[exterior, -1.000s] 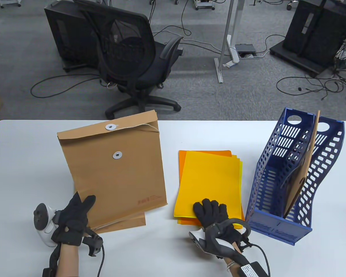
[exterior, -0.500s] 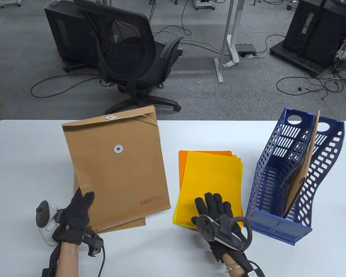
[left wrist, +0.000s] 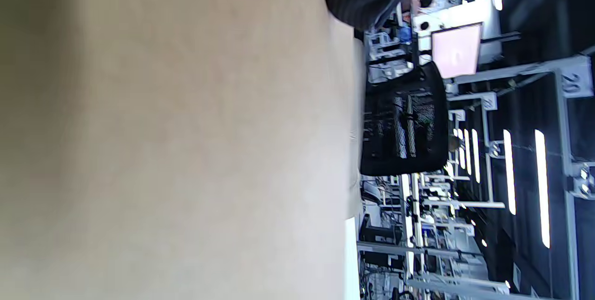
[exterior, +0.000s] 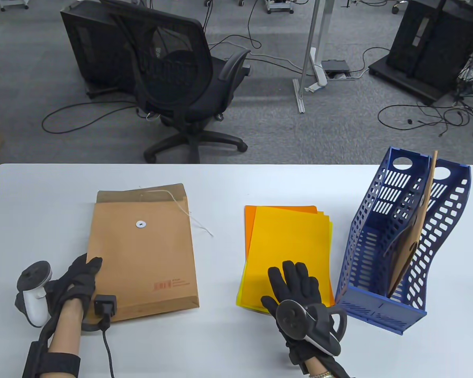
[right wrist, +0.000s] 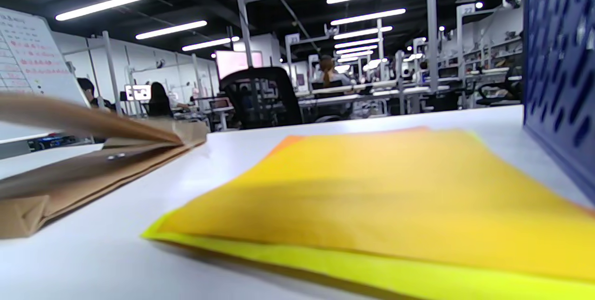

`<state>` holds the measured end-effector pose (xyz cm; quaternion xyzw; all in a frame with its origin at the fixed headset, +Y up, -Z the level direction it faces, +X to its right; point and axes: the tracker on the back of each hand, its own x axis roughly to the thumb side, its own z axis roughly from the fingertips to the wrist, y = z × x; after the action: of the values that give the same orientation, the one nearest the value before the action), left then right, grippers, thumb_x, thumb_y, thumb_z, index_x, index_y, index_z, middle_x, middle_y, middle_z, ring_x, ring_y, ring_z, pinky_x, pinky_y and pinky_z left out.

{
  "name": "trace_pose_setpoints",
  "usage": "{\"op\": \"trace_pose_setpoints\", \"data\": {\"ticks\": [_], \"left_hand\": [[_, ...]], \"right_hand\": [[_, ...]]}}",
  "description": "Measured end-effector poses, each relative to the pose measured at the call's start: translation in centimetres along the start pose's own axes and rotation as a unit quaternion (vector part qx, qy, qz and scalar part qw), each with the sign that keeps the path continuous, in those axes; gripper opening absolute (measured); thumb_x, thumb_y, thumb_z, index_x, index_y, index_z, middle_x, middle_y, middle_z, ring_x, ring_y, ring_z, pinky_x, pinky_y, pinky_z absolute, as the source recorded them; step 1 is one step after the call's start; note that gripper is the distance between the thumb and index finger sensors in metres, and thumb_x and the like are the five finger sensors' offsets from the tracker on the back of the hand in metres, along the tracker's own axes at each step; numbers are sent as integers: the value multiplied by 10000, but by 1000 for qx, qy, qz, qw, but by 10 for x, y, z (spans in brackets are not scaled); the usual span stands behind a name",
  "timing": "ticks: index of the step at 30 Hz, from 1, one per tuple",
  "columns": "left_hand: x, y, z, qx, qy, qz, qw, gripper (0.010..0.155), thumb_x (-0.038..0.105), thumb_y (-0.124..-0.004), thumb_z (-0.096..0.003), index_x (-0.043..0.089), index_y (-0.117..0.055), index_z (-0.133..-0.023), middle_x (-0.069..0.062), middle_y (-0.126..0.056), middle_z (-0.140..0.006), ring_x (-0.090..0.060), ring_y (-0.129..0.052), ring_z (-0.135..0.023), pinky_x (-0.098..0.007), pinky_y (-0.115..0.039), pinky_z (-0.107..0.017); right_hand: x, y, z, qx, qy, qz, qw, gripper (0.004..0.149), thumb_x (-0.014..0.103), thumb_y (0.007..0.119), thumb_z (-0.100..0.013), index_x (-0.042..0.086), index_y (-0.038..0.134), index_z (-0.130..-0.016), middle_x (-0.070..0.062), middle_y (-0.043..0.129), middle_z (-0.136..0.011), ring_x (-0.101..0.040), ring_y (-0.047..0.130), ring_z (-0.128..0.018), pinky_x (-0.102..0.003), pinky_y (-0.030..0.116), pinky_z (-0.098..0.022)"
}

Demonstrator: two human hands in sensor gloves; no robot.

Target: Pull cardstock from document pouches and stack

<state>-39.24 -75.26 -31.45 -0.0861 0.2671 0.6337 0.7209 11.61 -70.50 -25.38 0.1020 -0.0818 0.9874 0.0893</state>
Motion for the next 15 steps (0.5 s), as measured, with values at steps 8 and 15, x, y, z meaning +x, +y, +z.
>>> {"op": "trace_pose_setpoints", "data": {"ticks": [8,15], "left_hand": [[-10,4,-28,-30,24,6,999,630,417,-680,-580,224,-402,-1112,14,-874,-880,-112,-1002,-639,-299,-856,-443],[-3,-1,-25,27,57,-103,993,661,413,-684,-574,251,-355,-1123,-83,-658,-1100,-221,-837,-926,-418,-735,-647]], "right_hand": [[-6,3,-2,12,5,-19,1000,670,506,566,-553,233,449,-1154,-162,417,-1194,-427,356,-1066,-602,428,-748],[-5,4,-2,21,2,-18,1000,668,506,565,-553,234,452,-1153,-160,419,-1195,-425,361,-1066,-601,431,-750]]}}
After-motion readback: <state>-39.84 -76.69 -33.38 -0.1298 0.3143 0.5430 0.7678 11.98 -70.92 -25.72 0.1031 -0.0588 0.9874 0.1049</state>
